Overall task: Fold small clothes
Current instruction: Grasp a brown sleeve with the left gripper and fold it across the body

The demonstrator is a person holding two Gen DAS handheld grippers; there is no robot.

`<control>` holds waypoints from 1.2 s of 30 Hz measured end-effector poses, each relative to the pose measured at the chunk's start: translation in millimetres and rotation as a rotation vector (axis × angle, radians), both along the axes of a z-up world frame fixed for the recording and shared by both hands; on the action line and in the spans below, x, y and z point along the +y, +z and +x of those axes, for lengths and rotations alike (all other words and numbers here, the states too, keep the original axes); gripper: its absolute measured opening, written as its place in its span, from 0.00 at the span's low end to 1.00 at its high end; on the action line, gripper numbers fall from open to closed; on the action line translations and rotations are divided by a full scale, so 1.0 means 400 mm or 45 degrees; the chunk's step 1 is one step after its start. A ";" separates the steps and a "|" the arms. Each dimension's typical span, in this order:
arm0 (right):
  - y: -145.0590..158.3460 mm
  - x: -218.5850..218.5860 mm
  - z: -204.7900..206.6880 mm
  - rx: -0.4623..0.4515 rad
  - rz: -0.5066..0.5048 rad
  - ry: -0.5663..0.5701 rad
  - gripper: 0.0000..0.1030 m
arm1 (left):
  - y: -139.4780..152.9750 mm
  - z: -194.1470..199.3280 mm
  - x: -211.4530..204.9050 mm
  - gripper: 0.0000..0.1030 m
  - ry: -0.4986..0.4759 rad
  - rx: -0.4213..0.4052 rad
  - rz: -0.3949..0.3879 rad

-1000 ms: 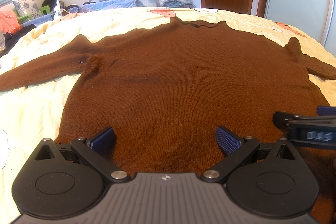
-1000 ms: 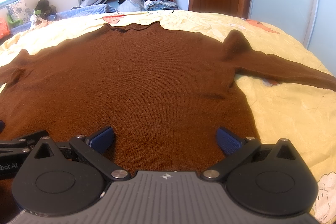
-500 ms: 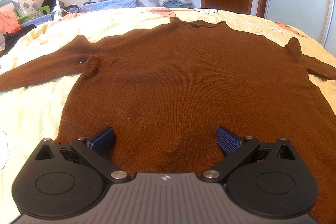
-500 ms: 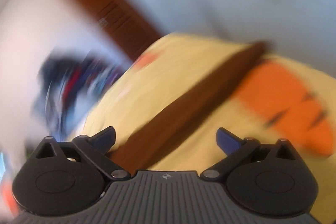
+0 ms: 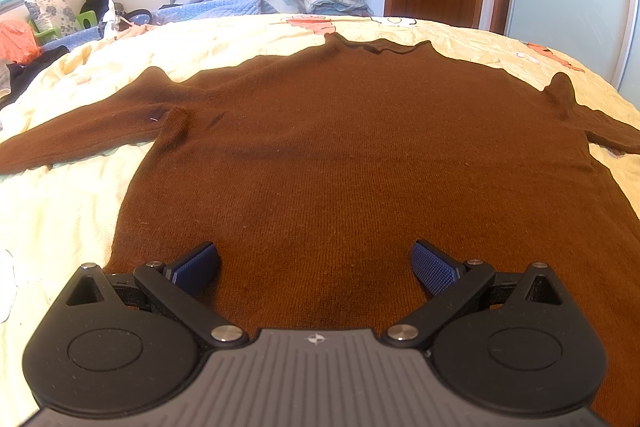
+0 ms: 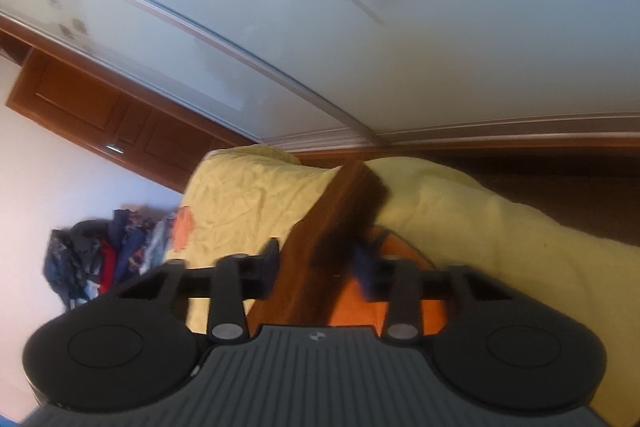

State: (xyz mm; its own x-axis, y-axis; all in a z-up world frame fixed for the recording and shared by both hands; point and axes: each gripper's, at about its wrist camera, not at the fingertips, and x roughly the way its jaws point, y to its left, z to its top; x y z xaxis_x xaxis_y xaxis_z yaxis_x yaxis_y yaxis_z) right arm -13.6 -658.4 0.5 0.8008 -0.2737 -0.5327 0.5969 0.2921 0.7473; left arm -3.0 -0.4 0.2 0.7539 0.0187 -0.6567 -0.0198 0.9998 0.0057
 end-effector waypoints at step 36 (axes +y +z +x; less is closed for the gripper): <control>-0.006 0.994 0.098 -0.185 -0.480 1.186 0.78 | 0.052 0.451 -0.006 0.39 0.087 0.156 -0.460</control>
State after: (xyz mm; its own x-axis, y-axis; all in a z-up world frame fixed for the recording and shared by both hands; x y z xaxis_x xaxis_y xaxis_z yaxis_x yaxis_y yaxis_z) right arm 25.7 -261.0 -1.7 0.8317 0.3622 -0.4208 -0.0778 0.8264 0.5576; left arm 177.4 -2.9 21.0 0.6745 -0.1827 -0.7153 -0.1076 0.9342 -0.3401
